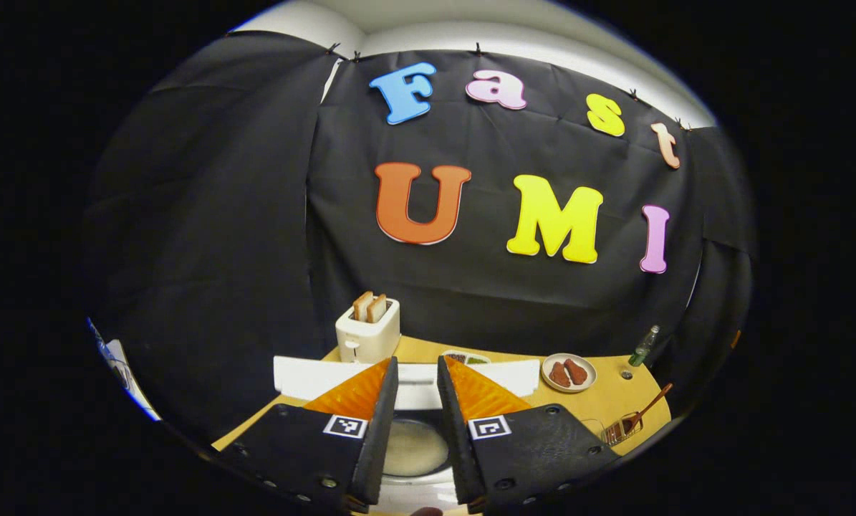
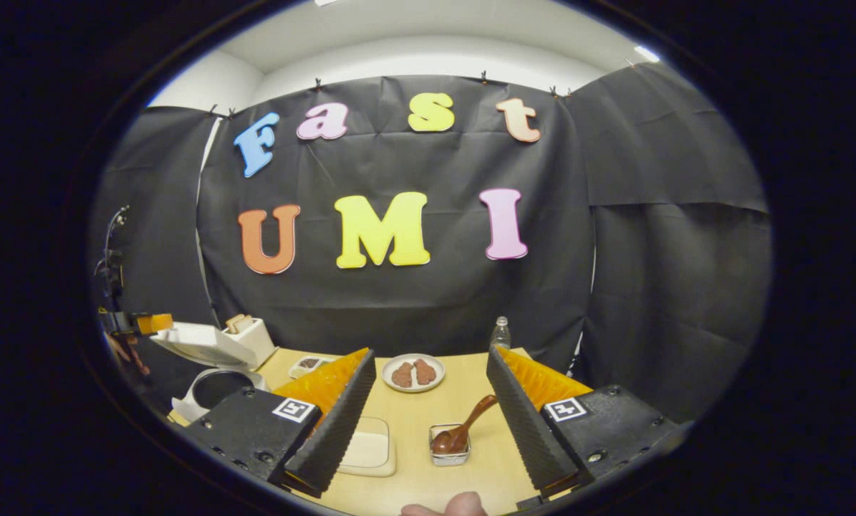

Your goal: Close the left gripper, press the button to open the rice cooker; take a wooden spoon from the chopstick holder with the right hand, scoop a spoonful of rice and pour it into the rice cooker, then put the wooden spoon back into the chopstick holder.

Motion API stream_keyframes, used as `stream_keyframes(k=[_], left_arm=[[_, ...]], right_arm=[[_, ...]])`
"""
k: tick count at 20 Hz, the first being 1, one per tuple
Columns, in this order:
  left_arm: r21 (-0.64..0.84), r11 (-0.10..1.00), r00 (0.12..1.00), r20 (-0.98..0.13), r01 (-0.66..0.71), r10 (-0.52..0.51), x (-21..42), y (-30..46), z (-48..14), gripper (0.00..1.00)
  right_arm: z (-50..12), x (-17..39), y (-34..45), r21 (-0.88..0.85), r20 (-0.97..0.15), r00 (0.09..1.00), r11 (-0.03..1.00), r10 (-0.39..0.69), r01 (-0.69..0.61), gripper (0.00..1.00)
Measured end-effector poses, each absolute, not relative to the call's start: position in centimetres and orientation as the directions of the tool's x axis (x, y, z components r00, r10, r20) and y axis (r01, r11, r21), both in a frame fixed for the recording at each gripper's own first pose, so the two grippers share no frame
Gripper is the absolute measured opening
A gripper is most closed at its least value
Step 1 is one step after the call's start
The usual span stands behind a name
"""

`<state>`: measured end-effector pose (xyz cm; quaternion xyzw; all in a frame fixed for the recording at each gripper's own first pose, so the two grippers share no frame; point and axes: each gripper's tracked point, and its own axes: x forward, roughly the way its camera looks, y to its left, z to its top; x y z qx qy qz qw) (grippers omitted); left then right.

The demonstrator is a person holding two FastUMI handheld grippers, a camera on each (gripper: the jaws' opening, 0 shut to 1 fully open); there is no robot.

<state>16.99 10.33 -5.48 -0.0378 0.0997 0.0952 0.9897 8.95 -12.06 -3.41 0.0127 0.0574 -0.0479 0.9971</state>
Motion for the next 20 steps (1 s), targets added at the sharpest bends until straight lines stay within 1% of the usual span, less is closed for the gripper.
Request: stream_keyframes(k=[1,2,3,5,6,7,8,10,12,15,20], left_arm=[[-0.05,0.98,0.967,-0.179,-0.193,0.181,17.1,10.3,-4.6,0.42],[-0.044,0.979,0.969,-0.155,-0.2,0.191,16.8,10.4,-3.7,0.55],[-0.042,0.979,0.972,-0.138,-0.197,0.19,16.7,10.5,-3.0,0.57],[-0.038,0.98,0.975,-0.115,-0.195,0.19,16.2,10.2,-2.0,0.58],[-0.032,0.981,0.976,-0.11,-0.191,0.187,15.9,9.9,-1.8,0.63],[-0.026,0.981,0.977,-0.102,-0.19,0.187,15.5,9.8,-1.6,0.72],[-0.022,0.981,0.977,-0.099,-0.19,0.187,15.2,9.5,-1.4,0.87],[-0.027,0.981,0.977,-0.096,-0.193,0.189,14.5,9.2,-1.1,0.93],[-0.028,0.98,0.976,-0.094,-0.199,0.196,13.9,8.7,-0.9,0.95],[-0.025,0.978,0.975,-0.094,-0.206,0.203,13.4,7.7,-0.9,0.94],[-0.056,0.978,0.977,-0.083,-0.203,0.198,13.1,5.1,-0.5,0.94]], right_arm=[[-3.6,8.8,-12.4,0.022,-0.118,0.988,0.994,-0.102,0.105,1.0],[-3.8,8.6,-12.7,0.023,-0.12,0.987,0.993,-0.108,0.112,1.0],[-4.1,8.4,-13.1,0.024,-0.125,0.986,0.993,-0.114,0.118,1.0],[-4.9,8.2,-13.7,0.023,-0.139,0.982,0.991,-0.127,0.131,1.0],[-5.3,8.1,-14.1,0.024,-0.147,0.981,0.991,-0.13,0.135,1.0],[-5.7,8.0,-14.3,0.027,-0.153,0.979,0.99,-0.132,0.138,0.99],[-5.9,7.9,-14.5,0.03,-0.158,0.978,0.99,-0.134,0.14,1.0],[-6.5,8.0,-15.1,0.031,-0.164,0.977,0.989,-0.138,0.145,1.0],[-7.3,8.2,-15.4,0.036,-0.173,0.976,0.989,-0.132,0.14,1.0],[-9.1,8.9,-16.1,0.049,-0.199,0.973,0.99,-0.117,0.129,1.0],[-13.4,11.7,-17.0,0.078,-0.254,0.964,0.992,-0.074,0.097,1.0]])
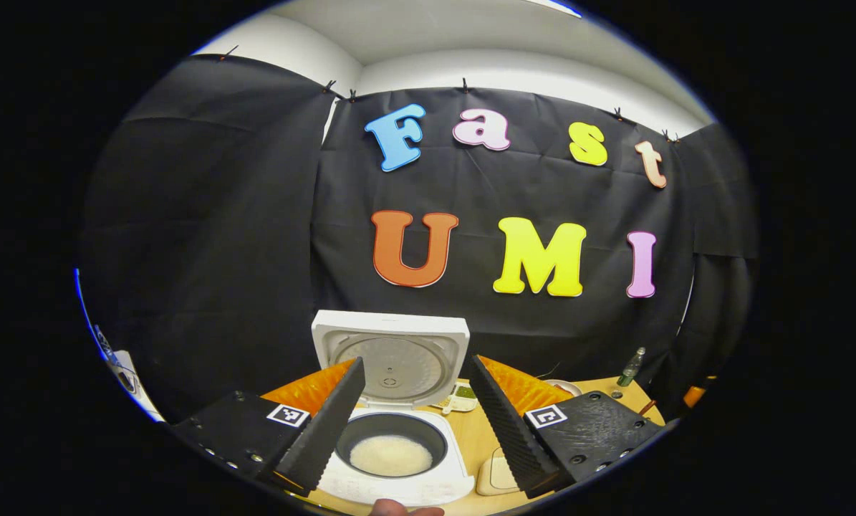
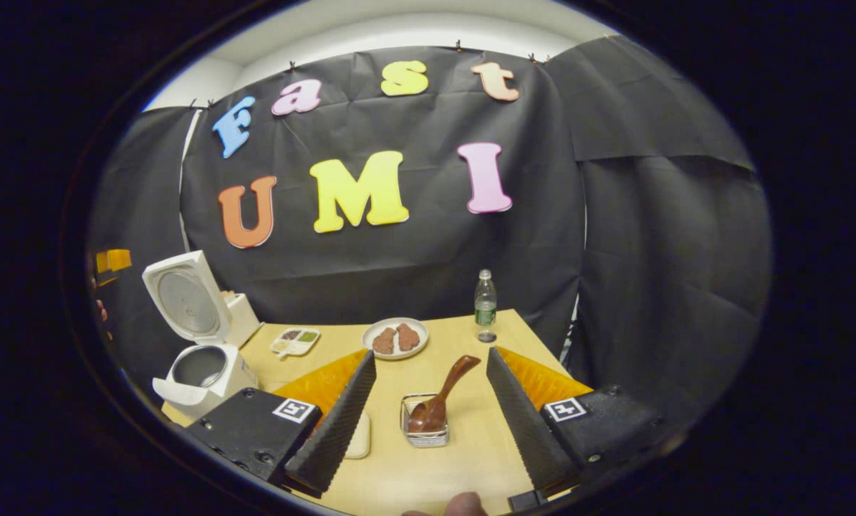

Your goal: Close the left gripper, press the button to open the rice cooker; take a wooden spoon from the chopstick holder with the right hand, scoop a spoonful of rice and pour it into the rice cooker, then put the wooden spoon back into the chopstick holder.

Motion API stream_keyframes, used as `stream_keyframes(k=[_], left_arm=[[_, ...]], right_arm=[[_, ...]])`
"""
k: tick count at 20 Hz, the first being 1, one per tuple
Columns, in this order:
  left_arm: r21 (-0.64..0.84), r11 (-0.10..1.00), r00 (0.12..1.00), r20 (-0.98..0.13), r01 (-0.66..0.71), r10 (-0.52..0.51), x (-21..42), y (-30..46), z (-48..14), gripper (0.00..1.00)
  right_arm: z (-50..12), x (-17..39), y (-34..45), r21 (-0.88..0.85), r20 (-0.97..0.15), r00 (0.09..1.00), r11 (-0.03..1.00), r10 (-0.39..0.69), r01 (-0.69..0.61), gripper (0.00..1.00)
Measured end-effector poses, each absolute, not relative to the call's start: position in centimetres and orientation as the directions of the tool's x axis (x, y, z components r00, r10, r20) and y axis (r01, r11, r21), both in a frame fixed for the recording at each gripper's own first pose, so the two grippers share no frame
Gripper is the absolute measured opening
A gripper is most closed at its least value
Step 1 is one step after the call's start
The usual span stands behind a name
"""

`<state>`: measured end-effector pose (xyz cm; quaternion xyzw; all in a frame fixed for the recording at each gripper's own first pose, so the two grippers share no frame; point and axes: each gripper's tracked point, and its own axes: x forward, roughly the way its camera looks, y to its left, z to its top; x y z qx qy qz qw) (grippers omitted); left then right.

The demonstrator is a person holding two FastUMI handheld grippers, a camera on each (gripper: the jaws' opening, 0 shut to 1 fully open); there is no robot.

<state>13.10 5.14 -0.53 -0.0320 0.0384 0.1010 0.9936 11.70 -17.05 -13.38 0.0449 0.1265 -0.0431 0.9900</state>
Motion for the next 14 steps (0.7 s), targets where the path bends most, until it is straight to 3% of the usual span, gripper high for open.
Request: stream_keyframes(k=[9,12,14], left_arm=[[-0.026,0.969,0.964,-0.111,-0.246,0.242,14.0,2.5,-1.3,0.94],[0.001,0.964,0.957,-0.124,-0.266,0.264,13.9,1.9,-1.7,0.94],[0.009,0.961,0.952,-0.137,-0.277,0.275,13.7,1.7,-1.9,0.94]], right_arm=[[-24.7,20.0,-19.7,0.167,-0.386,0.922,0.985,0.03,0.037,1.0],[-27.7,22.9,-20.1,0.213,-0.437,0.897,0.976,0.063,0.035,0.93],[-29.0,24.2,-19.8,0.239,-0.46,0.883,0.971,0.096,0.019,0.78]])
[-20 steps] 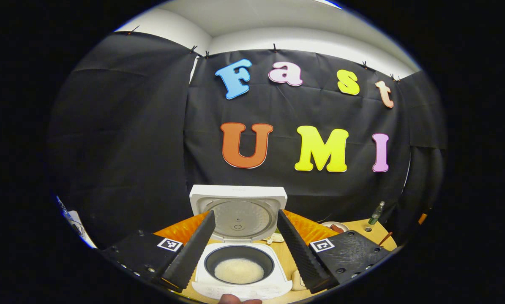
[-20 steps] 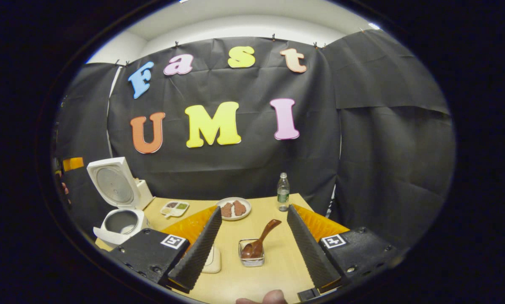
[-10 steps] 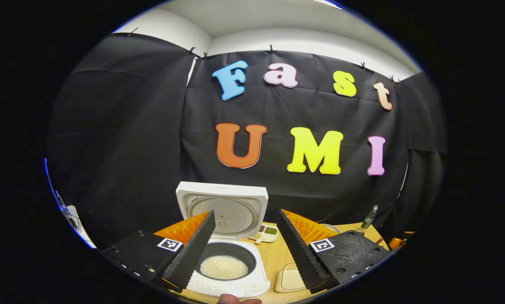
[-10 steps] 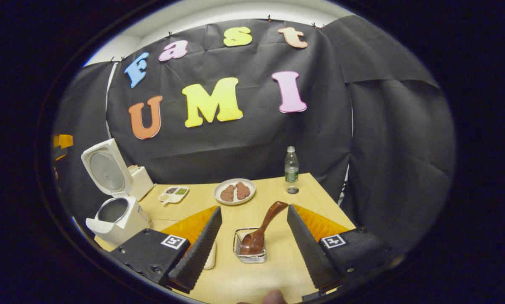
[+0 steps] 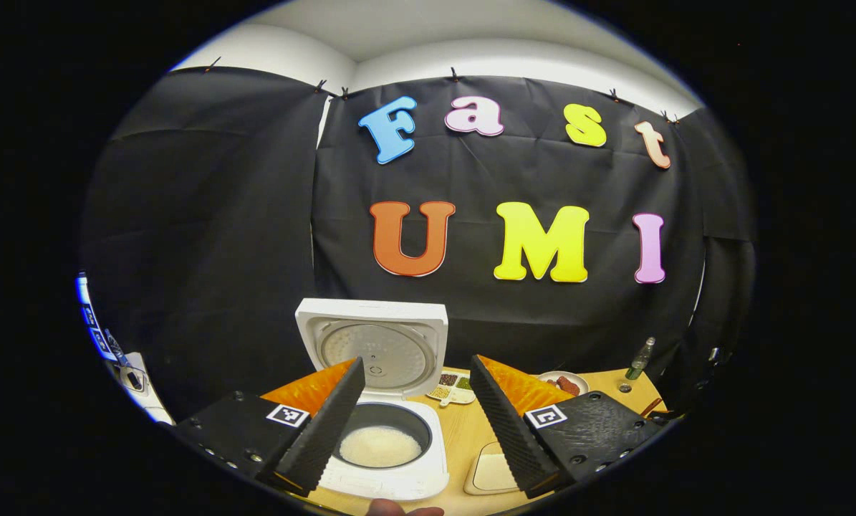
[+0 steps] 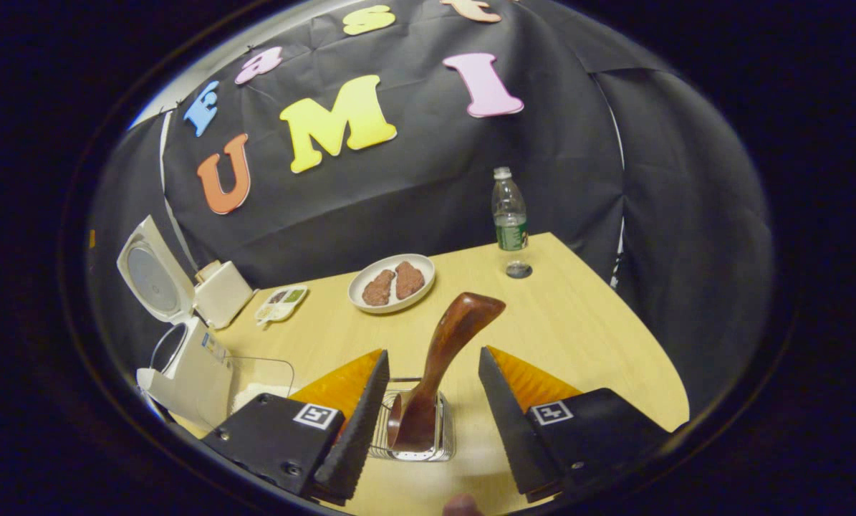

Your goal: Close the left gripper, press the button to open the rice cooker; take a wooden spoon from the chopstick holder with the right hand, scoop a spoonful of rice and pour it into the rice cooker, then put the wooden spoon back into the chopstick holder.

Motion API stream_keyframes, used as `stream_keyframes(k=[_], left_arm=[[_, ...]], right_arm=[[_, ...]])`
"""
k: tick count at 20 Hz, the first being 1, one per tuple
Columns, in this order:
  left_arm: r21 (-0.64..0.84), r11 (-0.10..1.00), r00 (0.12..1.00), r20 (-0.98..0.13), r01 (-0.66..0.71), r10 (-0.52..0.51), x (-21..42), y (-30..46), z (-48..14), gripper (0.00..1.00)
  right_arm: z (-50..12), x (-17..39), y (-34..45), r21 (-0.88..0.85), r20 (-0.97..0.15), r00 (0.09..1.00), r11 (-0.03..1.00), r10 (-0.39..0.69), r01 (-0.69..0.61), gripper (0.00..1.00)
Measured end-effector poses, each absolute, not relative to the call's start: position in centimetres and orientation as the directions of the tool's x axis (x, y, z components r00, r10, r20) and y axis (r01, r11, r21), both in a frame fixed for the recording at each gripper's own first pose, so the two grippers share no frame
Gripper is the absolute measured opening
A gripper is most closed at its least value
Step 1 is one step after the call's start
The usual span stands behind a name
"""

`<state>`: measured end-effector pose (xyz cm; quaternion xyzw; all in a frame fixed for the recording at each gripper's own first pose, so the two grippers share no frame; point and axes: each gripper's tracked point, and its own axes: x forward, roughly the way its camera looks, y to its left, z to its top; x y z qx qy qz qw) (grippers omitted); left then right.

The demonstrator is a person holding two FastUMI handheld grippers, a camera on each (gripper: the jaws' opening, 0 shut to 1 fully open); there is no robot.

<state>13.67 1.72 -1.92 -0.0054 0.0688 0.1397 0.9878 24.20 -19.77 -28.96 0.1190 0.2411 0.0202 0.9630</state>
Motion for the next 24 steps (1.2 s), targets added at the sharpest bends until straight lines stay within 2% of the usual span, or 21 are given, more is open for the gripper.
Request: stream_keyframes(k=[4,5,7,8,10,18,24], left_arm=[[0.001,0.951,0.938,-0.162,-0.311,0.307,13.4,2.6,-2.8,0.94],[-0.003,0.948,0.935,-0.168,-0.318,0.313,13.4,2.9,-3.0,0.94],[-0.011,0.944,0.93,-0.177,-0.328,0.321,13.2,3.5,-3.4,0.94],[-0.015,0.944,0.93,-0.177,-0.329,0.321,13.1,3.8,-3.4,0.94],[-0.02,0.944,0.931,-0.178,-0.329,0.32,12.9,4.5,-3.5,0.94],[-0.015,0.959,0.949,-0.15,-0.284,0.279,10.8,7.1,-3.3,0.94],[-0.011,0.974,0.967,-0.123,-0.228,0.225,9.0,8.9,-3.2,0.94]], right_arm=[[-30.2,25.5,-19.1,0.284,-0.484,0.863,0.959,0.147,-0.004,0.61],[-30.1,25.6,-19.3,0.28,-0.482,0.864,0.96,0.143,-0.003,0.51],[-29.8,25.3,-19.5,0.277,-0.486,0.864,0.961,0.129,0.012,0.42],[-29.6,25.0,-19.5,0.283,-0.489,0.863,0.959,0.126,0.02,0.33],[-29.2,24.1,-19.3,0.295,-0.495,0.86,0.955,0.123,0.033,0.25],[-25.1,22.2,-17.8,0.221,-0.465,0.885,0.972,0.029,0.084,0.16],[-19.9,19.8,-16.1,0.146,-0.433,0.9,0.982,-0.048,0.122,0.14]])
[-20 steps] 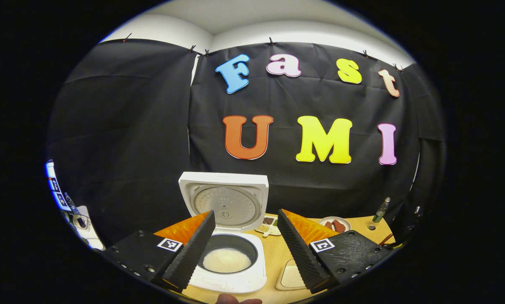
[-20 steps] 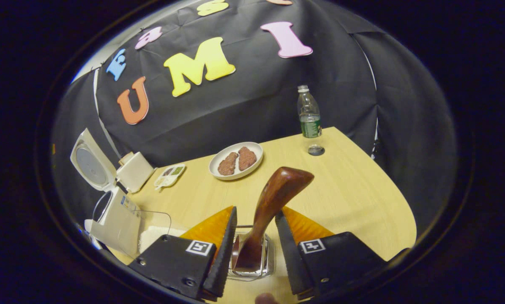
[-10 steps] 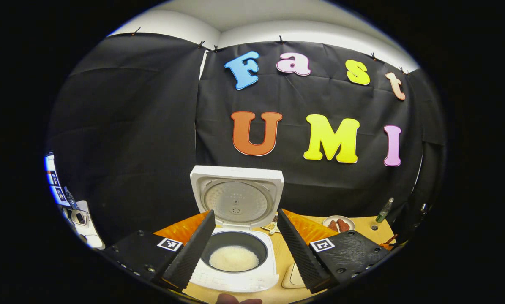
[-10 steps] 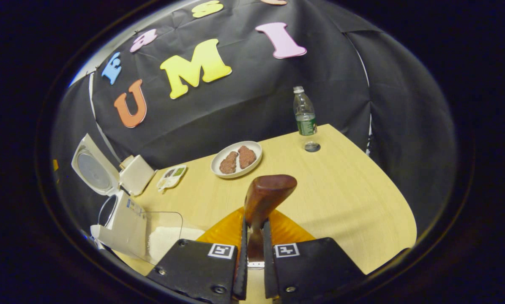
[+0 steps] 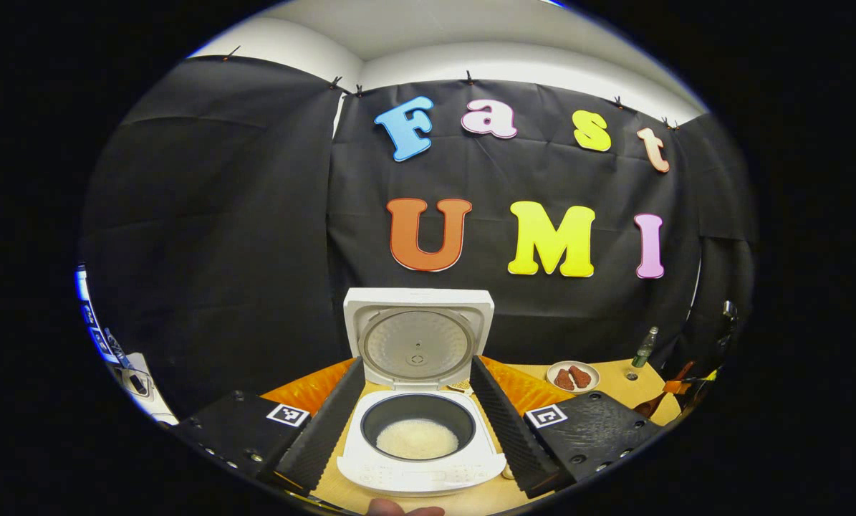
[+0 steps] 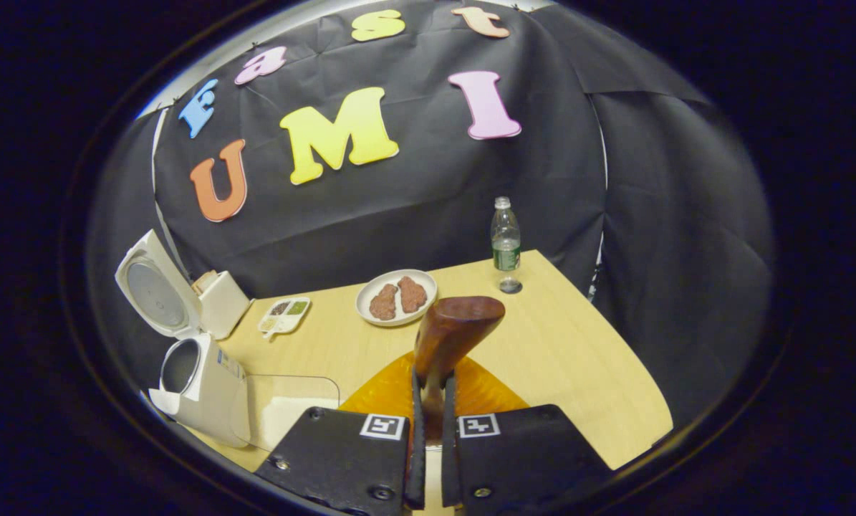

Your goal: Close the left gripper, press the button to open the rice cooker; take a wooden spoon from the chopstick holder with the right hand, scoop a spoonful of rice and pour it into the rice cooker, then put the wooden spoon back into the chopstick holder.

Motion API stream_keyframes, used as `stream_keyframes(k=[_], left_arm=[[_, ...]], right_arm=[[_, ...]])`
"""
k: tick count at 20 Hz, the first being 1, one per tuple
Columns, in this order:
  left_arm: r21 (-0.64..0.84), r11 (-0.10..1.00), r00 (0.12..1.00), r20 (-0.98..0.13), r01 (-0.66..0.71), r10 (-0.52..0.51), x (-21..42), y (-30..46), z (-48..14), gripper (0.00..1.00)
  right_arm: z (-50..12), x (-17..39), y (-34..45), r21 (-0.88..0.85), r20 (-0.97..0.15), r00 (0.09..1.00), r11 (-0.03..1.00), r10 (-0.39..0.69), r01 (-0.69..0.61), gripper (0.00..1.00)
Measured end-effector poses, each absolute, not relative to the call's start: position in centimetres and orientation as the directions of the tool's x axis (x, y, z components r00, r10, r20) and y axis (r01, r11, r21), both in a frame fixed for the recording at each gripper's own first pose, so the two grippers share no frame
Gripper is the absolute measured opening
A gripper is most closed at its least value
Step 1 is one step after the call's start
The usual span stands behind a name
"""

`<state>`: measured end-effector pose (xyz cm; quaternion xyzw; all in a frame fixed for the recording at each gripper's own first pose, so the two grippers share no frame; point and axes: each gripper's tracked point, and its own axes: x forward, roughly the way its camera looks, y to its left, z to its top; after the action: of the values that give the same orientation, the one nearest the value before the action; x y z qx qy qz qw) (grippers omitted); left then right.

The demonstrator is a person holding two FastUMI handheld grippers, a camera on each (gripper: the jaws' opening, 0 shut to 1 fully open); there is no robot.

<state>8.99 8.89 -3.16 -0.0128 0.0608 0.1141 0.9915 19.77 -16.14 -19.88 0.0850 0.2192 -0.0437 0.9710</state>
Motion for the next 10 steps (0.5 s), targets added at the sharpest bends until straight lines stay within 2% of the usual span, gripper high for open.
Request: stream_keyframes(k=[2,6,10], left_arm=[[-0.022,0.978,0.972,-0.116,-0.207,0.203,8.7,9.3,-3.4,0.94],[-0.021,0.981,0.977,-0.098,-0.193,0.19,7.8,10.9,-3.6,0.94],[-0.029,0.982,0.977,-0.109,-0.188,0.184,6.8,12.8,-3.6,0.94]], right_arm=[[-17.7,19.0,-14.3,0.124,-0.408,0.912,0.987,-0.045,0.105,0.14],[-15.0,18.3,-8.2,0.118,-0.371,0.928,0.993,0.025,0.02,0.14],[-16.8,18.8,-2.2,0.066,-0.364,0.929,0.997,0.071,-0.051,0.14]])
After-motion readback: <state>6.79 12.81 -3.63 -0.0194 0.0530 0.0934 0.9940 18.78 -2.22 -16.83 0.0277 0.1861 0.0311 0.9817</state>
